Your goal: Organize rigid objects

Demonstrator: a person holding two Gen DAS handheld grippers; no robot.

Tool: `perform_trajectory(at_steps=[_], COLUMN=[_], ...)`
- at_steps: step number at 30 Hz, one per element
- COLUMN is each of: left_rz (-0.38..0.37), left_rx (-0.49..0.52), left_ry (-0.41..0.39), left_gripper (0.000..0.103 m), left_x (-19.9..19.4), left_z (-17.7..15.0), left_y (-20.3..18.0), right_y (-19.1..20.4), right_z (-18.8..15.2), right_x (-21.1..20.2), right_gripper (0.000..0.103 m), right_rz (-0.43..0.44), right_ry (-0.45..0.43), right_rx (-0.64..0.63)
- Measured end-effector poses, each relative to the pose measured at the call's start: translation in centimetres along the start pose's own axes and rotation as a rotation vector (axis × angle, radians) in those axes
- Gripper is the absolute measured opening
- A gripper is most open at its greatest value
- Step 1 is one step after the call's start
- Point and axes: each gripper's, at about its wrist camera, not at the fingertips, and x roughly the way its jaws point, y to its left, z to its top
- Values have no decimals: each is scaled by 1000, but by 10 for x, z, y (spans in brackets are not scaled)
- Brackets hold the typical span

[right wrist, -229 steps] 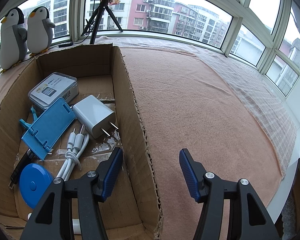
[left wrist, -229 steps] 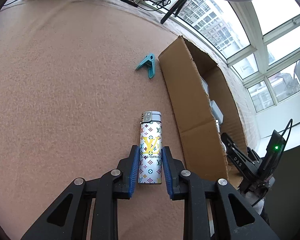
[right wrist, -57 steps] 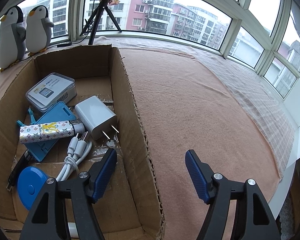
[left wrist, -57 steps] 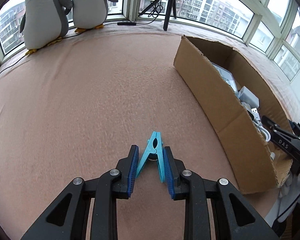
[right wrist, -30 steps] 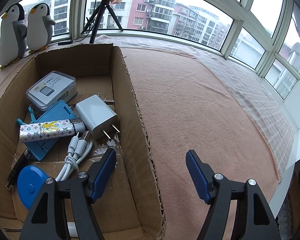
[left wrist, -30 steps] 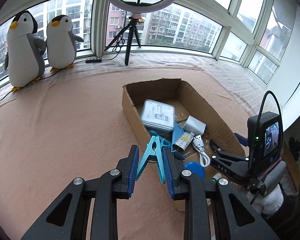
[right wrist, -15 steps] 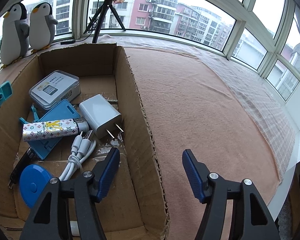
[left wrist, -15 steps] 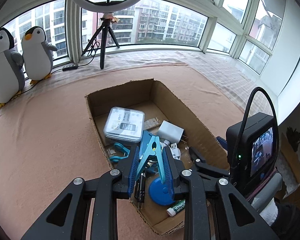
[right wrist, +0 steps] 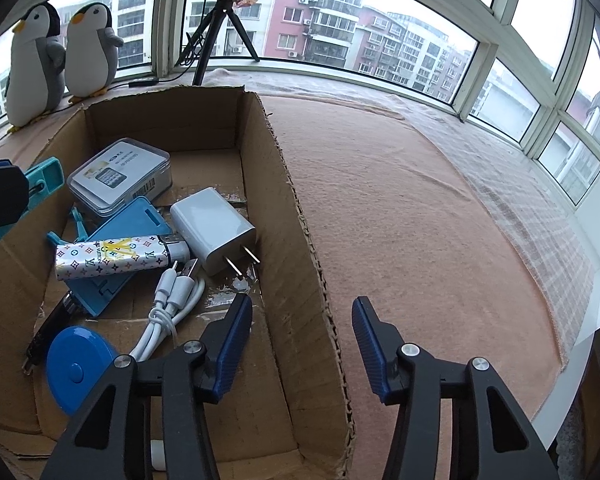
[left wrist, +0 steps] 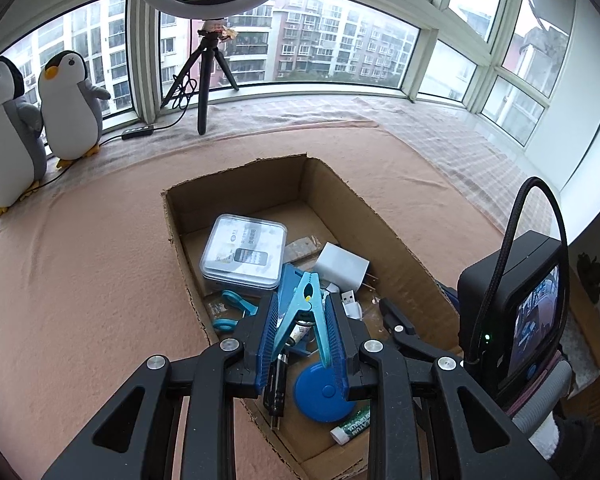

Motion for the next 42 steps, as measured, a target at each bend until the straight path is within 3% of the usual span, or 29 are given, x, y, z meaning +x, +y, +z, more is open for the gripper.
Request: perform_trajectory(at_steps=[16, 20, 25, 29, 39, 42], left_rz=[-15, -12, 10, 30, 82, 83], left_rx=[-22, -48, -66, -92, -123, -109], left_ry=[-9, -27, -46, -77, -159, -177], left_gripper=[33, 49, 50, 59, 70, 78], left_x=[-6, -18, -33, -49, -96, -108], left_z=[-3, -7, -14, -19, -29, -32], left_y=[5, 14, 25, 35, 48, 45], right_y=[2, 3, 5, 5, 11, 11], right_z=[0, 1, 3, 2, 1, 1], right_x=[0, -1, -3, -8, -55, -80], right_gripper=[46, 46, 50, 60, 66, 67], right_rz=[1, -1, -20, -14, -78, -63], right_ry=[0, 2, 13, 25, -99, -147], right_rx=[-1, -9, -37, -48, -104, -96])
